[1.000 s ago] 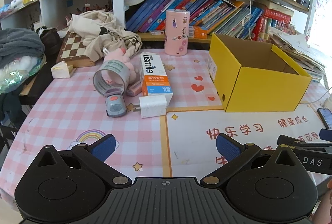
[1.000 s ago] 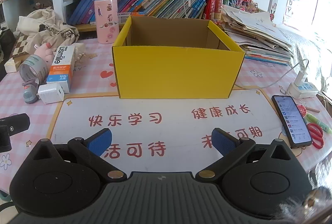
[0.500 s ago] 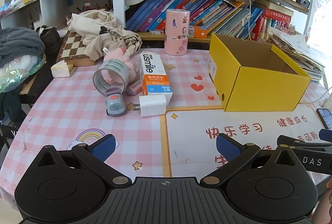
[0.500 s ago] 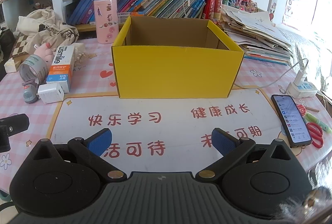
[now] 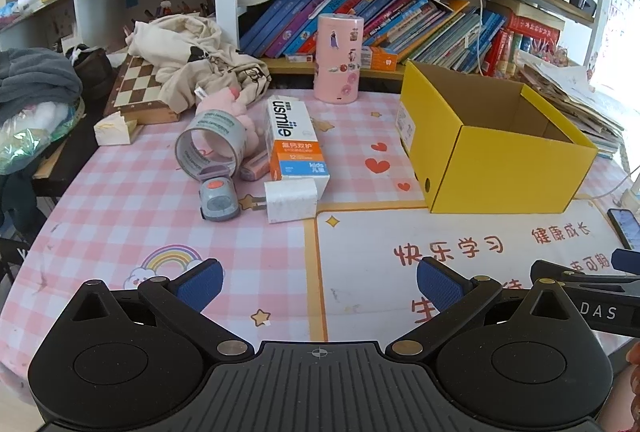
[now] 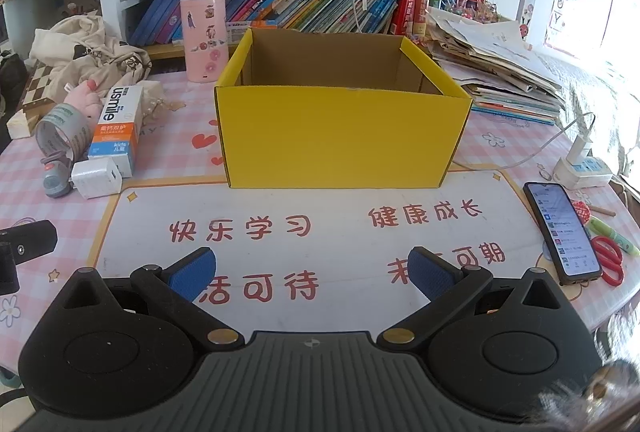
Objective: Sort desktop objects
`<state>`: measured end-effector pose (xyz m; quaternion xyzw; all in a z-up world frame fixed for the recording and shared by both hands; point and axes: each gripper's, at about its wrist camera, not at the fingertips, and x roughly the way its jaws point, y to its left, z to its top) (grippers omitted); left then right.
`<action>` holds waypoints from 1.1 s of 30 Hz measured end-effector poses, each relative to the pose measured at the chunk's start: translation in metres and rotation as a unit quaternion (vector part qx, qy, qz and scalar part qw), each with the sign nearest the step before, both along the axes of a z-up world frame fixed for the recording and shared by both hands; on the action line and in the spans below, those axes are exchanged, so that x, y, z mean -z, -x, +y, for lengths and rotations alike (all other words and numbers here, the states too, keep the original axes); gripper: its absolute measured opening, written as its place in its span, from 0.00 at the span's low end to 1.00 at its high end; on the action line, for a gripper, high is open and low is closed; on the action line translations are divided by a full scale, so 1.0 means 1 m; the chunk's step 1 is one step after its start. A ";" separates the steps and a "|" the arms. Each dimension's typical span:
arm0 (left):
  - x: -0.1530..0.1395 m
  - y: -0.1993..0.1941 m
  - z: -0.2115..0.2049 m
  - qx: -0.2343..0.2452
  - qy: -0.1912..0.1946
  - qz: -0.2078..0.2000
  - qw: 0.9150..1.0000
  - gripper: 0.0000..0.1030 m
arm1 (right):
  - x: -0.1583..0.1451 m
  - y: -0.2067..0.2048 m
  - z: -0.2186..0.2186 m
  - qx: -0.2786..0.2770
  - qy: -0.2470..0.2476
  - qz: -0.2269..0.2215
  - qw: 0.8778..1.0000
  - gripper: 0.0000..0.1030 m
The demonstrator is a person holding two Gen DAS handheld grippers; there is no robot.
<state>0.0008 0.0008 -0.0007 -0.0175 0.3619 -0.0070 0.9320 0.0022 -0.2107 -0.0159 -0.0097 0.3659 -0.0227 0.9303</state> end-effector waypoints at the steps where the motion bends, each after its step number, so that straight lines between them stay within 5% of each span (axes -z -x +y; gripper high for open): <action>1: 0.000 0.000 0.000 0.000 0.000 0.001 1.000 1.00 | 0.001 -0.002 0.000 0.000 0.000 0.001 1.000 1.00; 33: 0.000 -0.011 0.000 0.005 0.005 0.004 1.000 1.00 | 0.001 -0.011 0.000 0.004 0.003 0.002 1.000 1.00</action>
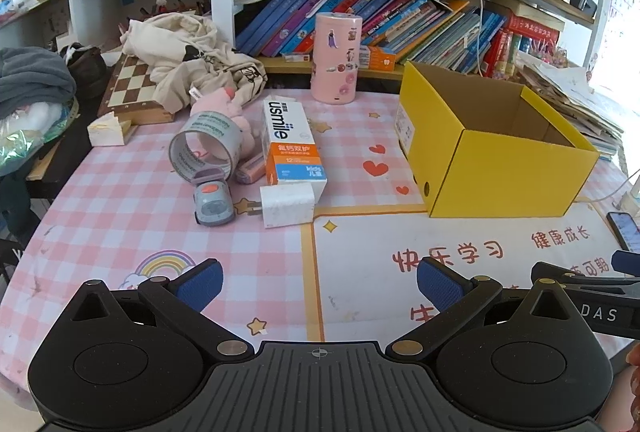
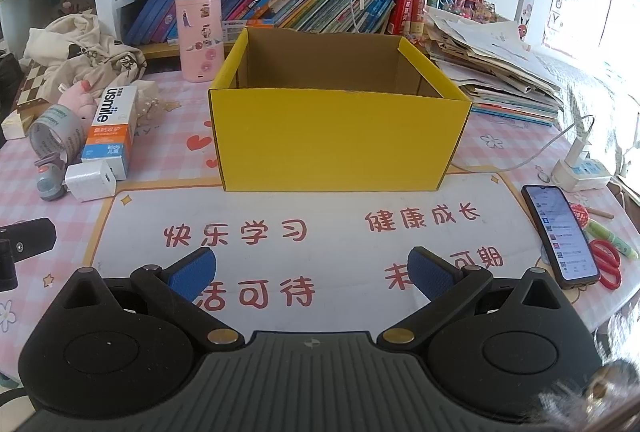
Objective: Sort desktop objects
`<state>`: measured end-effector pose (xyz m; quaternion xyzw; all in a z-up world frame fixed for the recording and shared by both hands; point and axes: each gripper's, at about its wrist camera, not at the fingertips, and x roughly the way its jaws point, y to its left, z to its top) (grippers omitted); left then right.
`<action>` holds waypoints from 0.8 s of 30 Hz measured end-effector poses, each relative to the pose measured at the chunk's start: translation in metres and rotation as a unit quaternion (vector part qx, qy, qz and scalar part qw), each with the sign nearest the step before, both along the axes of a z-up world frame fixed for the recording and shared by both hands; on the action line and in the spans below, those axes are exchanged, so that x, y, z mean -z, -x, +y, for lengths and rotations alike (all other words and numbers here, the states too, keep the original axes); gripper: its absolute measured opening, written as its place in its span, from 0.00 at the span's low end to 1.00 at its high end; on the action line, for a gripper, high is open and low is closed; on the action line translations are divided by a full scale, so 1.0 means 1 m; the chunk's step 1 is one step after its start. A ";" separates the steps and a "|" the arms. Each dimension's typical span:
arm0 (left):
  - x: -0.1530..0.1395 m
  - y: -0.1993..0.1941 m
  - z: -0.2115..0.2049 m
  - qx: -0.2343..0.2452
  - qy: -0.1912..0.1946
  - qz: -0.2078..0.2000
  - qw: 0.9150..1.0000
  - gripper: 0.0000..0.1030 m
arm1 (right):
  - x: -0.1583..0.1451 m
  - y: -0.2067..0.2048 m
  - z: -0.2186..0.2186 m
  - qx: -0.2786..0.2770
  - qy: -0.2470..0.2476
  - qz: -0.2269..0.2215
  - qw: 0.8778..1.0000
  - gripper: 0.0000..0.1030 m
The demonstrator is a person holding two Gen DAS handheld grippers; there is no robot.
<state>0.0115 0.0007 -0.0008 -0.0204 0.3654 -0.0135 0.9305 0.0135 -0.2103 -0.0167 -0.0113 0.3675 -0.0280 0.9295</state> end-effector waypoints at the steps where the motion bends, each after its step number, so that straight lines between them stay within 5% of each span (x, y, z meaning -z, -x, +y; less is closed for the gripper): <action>1: 0.000 0.000 0.000 0.000 0.000 0.000 1.000 1.00 | 0.000 0.000 0.000 0.000 0.000 0.000 1.000 1.00; 24: 0.001 -0.003 0.001 0.004 0.000 0.003 1.000 1.00 | 0.000 -0.001 0.000 0.001 0.002 -0.001 1.000 1.00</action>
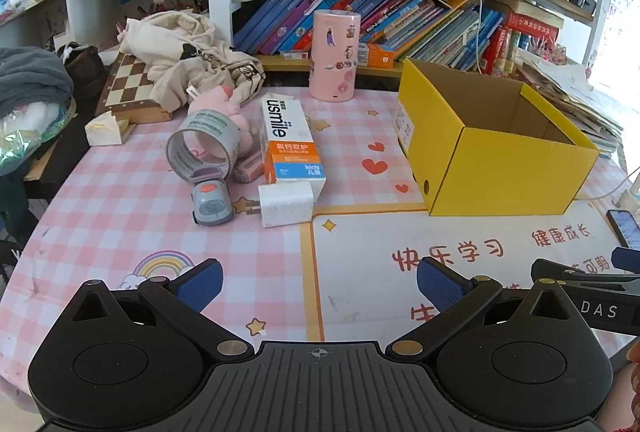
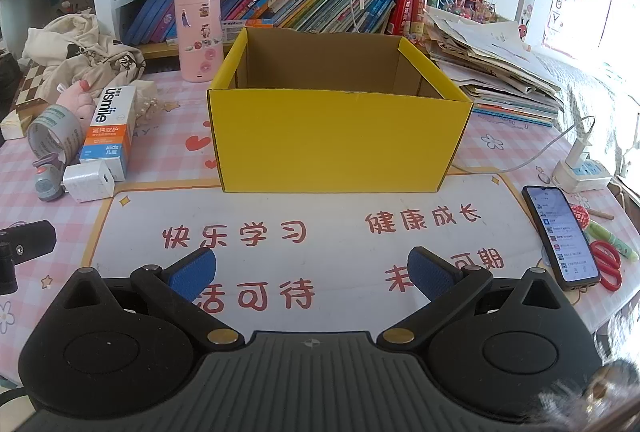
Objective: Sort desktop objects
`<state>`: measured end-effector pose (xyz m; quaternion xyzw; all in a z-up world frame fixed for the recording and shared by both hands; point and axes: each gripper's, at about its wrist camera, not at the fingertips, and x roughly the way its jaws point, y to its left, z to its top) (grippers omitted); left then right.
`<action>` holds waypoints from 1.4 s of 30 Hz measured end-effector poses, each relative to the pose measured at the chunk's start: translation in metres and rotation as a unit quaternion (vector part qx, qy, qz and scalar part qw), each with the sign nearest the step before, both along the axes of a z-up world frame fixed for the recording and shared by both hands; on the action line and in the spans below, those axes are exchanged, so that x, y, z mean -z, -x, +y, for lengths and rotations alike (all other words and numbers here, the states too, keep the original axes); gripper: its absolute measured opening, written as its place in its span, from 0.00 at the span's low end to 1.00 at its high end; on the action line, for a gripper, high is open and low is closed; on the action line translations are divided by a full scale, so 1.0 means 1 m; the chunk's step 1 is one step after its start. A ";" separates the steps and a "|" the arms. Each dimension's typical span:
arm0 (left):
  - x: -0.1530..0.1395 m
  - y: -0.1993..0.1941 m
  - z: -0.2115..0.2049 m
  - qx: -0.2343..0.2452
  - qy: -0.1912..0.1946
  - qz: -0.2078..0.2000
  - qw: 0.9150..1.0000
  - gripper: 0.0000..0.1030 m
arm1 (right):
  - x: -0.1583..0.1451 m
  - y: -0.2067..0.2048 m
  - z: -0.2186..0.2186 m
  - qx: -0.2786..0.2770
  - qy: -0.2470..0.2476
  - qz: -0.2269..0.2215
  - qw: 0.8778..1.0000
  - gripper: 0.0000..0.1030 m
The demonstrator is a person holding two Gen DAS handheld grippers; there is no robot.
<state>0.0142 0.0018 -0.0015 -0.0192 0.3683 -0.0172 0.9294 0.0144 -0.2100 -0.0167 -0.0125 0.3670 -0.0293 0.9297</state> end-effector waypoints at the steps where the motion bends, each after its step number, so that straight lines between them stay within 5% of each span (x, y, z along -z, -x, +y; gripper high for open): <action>1: 0.000 0.000 0.000 0.000 0.000 0.000 1.000 1.00 | 0.000 0.000 0.000 0.000 0.000 0.000 1.000 1.00; 42: 0.001 -0.007 0.010 0.013 0.031 -0.008 0.999 1.00 | 0.001 -0.010 0.010 -0.020 0.001 -0.003 1.000 1.00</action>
